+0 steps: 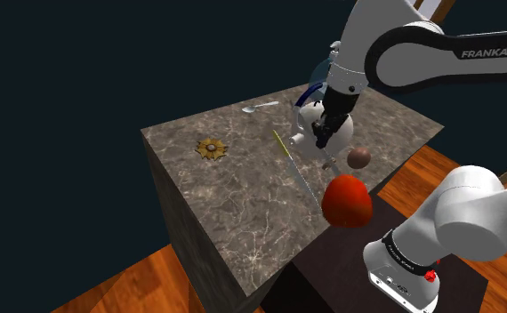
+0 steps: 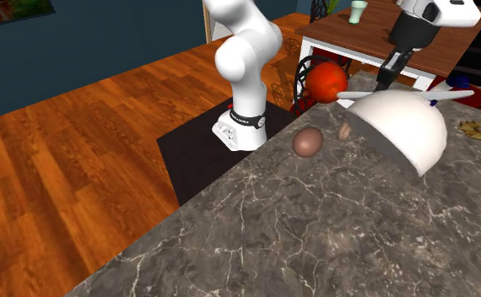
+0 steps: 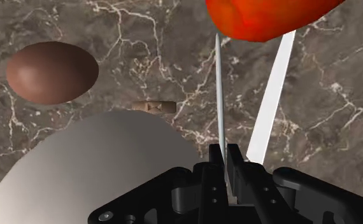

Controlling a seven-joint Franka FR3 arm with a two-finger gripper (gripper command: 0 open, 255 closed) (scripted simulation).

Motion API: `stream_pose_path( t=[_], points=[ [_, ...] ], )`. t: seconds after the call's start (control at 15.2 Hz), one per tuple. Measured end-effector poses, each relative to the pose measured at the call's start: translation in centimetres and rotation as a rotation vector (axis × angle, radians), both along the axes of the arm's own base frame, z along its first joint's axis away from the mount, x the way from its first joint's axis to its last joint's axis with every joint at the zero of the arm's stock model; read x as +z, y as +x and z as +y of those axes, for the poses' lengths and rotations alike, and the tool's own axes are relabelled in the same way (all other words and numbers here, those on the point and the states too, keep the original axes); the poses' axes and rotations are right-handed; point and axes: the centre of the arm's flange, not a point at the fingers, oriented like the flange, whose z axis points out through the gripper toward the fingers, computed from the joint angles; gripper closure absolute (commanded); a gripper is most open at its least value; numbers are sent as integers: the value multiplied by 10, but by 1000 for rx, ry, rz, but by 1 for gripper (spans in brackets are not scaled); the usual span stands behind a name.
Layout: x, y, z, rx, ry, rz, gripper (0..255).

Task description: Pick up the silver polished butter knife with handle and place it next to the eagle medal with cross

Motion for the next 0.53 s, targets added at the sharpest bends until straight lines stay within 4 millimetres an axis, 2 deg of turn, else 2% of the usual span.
stream_pose_path(
  t=[0.53],
  points=[
    [2,13,106,0,0,2,255]
  ],
)
